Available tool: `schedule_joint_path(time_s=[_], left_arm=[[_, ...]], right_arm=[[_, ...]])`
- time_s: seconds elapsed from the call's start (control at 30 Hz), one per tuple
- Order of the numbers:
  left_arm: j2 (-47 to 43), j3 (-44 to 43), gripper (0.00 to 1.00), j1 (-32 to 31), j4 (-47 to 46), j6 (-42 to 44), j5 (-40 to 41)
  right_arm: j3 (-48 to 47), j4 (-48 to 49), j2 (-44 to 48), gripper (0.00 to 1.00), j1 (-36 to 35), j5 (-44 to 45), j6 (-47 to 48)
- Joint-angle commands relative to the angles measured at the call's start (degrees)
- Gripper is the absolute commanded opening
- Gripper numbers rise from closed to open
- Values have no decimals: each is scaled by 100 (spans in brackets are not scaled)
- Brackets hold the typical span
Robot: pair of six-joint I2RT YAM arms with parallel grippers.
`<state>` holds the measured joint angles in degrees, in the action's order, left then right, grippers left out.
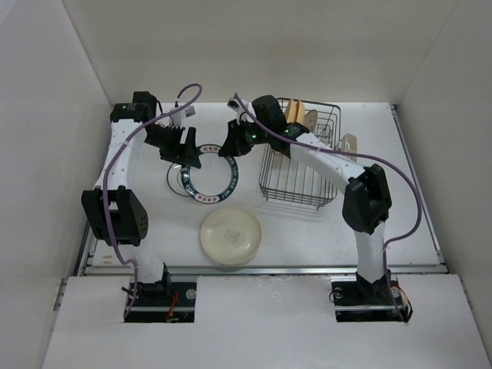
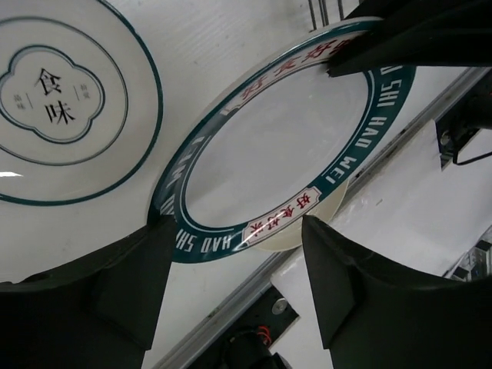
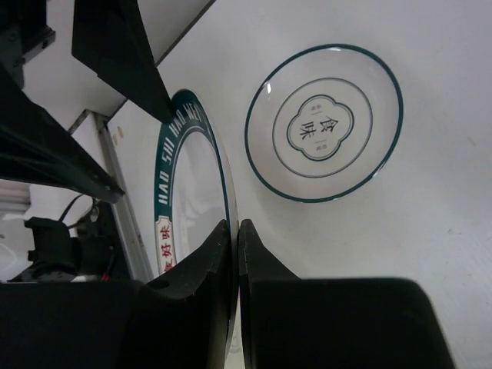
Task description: Unload the plates from the dish rack
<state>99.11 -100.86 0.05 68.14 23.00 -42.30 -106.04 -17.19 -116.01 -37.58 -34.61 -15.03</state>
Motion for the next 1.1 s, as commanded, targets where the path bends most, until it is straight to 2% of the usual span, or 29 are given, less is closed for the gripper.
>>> schedule_joint_path(time_s=[0.0, 0.03, 0.07, 0.2, 0.3, 0.33, 0.47, 0.57, 0.6, 0.7, 0.77, 0.87, 1.07], left_arm=[[3, 102, 63, 12, 243, 397, 160], [73, 102, 58, 12, 348, 476, 109], [134, 102, 46, 12, 584, 581, 39], [188, 40, 14, 12, 876, 802, -190], [240, 40, 14, 12, 877, 802, -50], [240, -30, 24, 12, 877, 750, 2], [12, -214, 74, 12, 877, 819, 3], [-356, -347, 80, 12, 938, 820, 265], [-584, -399, 82, 12, 834, 820, 588], [-910, 11, 88, 12, 324, 767, 1379], [-973, 110, 88, 12, 226, 819, 1567], [-797, 58, 88, 74, 340, 820, 1410], [-438, 58, 88, 126, 419, 820, 463]], right_arm=[[-199, 1059, 201, 0, 14, -828, -386], [-137, 1234, 201, 0, -38, -828, -387], [-84, 1236, 201, 0, -39, -750, -448], [-198, 1314, 87, 0, -39, -924, -554], [-198, 1367, 87, 0, -91, -1004, -554], [-198, 1367, 87, 0, -91, -908, -554], [-57, 1192, 157, 0, -91, -495, -344], [-57, 876, 219, 0, -21, -371, -133], [12, 875, 297, 0, 40, -371, -132], [179, 875, 526, 0, 111, -494, -132], [180, 937, 613, 0, 164, -564, -62], [232, 875, 737, 0, 216, -503, 0], [285, 1093, 676, 0, 216, -1003, -176]])
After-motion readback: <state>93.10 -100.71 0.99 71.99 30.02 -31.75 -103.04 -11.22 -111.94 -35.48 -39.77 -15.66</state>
